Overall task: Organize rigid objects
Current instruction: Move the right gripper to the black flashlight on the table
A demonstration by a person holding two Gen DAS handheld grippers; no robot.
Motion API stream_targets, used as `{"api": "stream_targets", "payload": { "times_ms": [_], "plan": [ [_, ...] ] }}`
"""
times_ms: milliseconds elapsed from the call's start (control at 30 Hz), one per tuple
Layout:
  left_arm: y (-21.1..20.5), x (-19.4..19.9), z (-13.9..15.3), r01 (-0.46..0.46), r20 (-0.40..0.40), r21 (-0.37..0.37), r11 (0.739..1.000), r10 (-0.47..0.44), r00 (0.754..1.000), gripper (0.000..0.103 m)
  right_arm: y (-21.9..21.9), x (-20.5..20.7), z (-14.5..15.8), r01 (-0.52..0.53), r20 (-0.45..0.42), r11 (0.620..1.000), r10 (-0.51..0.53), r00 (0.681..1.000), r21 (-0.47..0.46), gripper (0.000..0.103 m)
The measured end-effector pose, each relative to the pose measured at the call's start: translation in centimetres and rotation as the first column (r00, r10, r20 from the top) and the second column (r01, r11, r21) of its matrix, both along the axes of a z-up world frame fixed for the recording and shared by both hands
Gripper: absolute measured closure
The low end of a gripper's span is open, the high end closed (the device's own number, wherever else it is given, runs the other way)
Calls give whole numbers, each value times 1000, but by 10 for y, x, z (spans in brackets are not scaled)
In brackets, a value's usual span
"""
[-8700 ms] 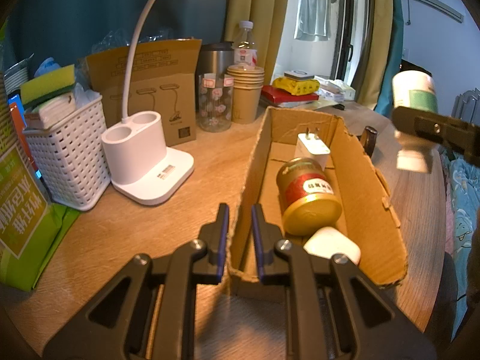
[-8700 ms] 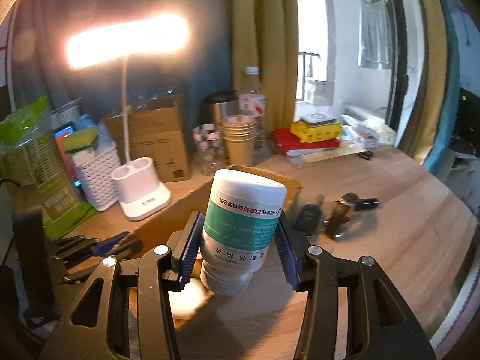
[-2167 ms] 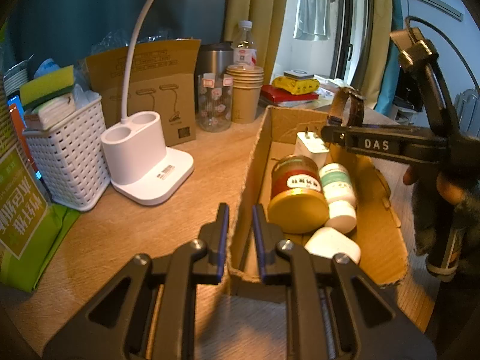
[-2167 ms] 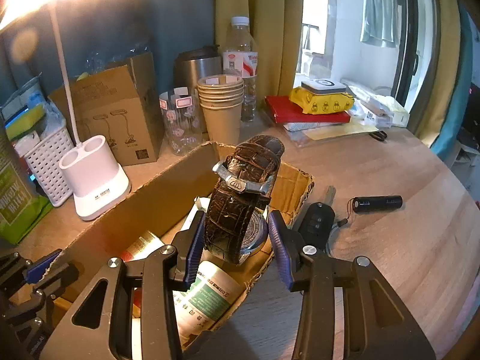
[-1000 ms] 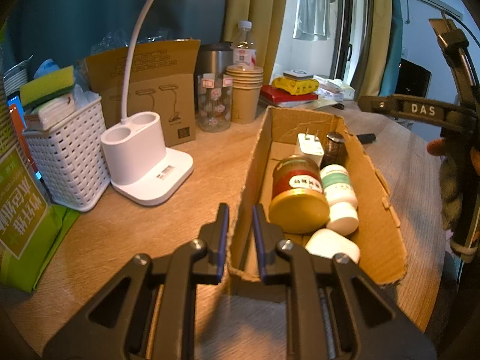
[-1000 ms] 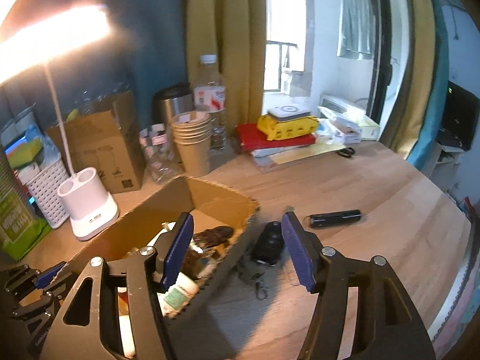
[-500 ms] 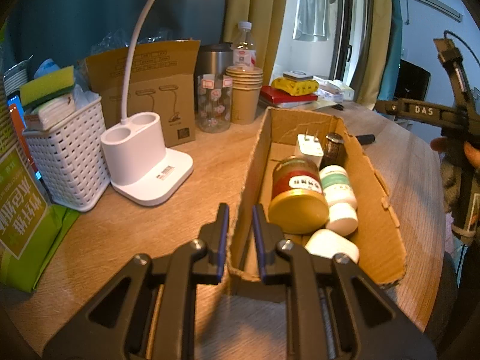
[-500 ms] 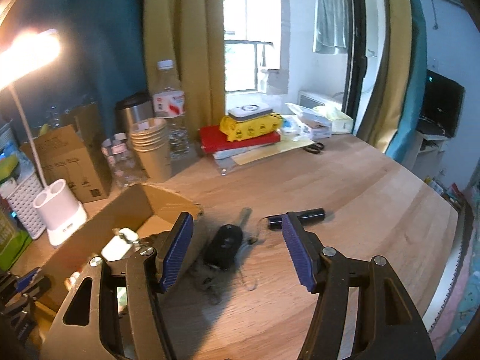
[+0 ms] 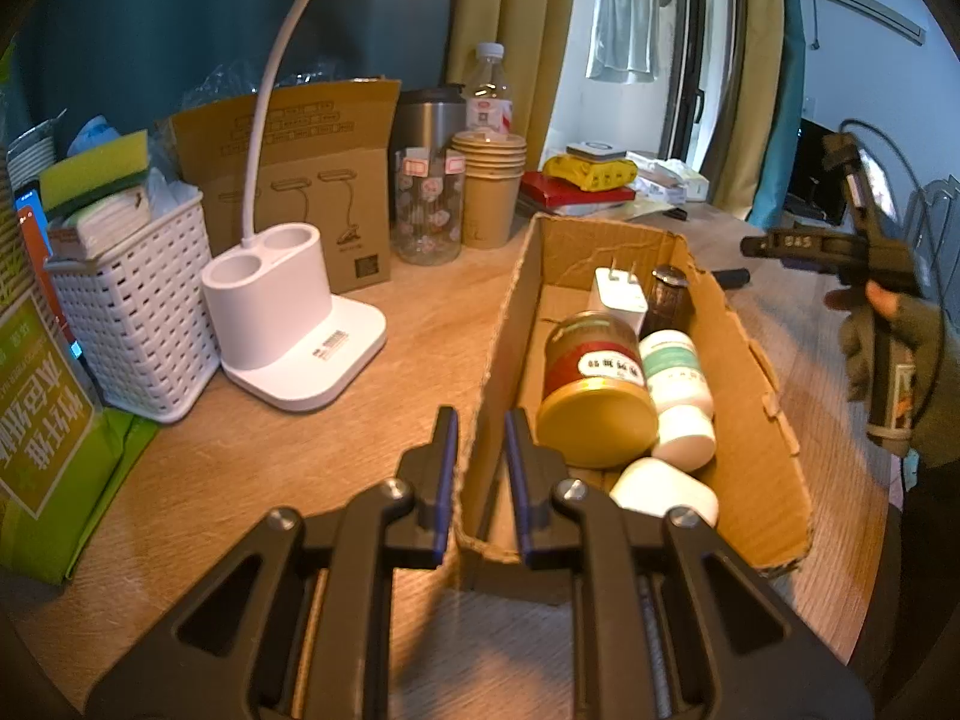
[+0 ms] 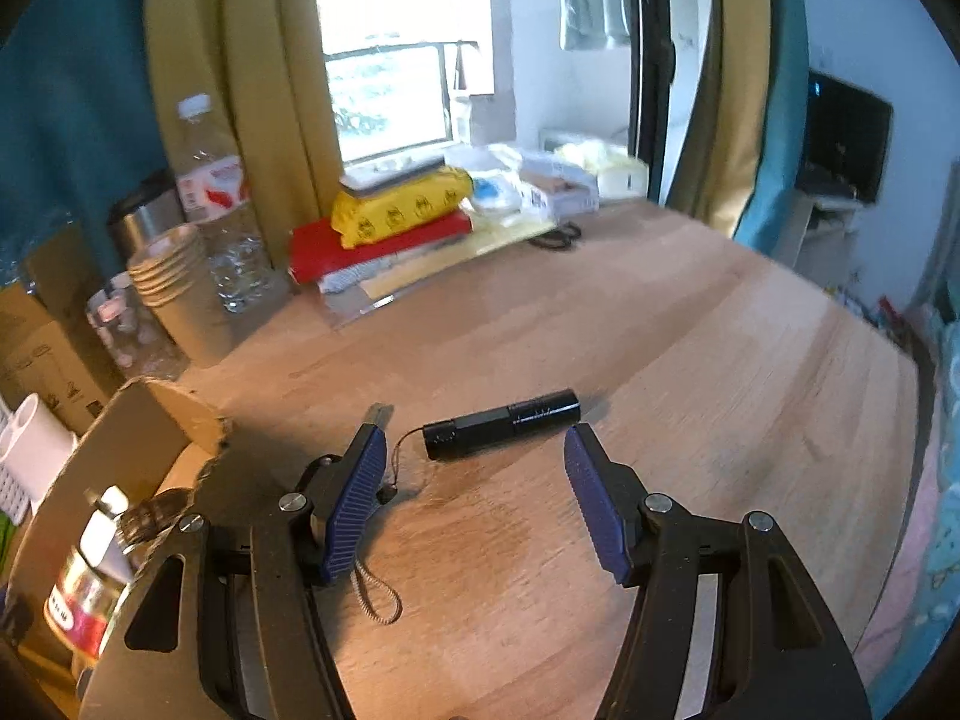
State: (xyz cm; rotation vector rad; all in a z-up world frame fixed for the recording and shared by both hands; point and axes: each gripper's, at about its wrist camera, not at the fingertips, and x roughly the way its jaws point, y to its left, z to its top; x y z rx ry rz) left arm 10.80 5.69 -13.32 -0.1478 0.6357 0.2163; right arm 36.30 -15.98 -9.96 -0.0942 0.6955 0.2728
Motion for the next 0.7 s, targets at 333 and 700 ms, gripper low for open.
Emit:
{"api": "stream_targets", "payload": {
  "times_ms": [333,700],
  "plan": [
    [0,0,0,-1,-1,-3,1000,1,1000,86,3,40,-30,66,-145,997,-60,988,40,38],
    [-1,0,-1,2,2,-8,1000,-2,1000,86,21,76,-38,103,-223,993,-87,971,62,38]
  ]
}}
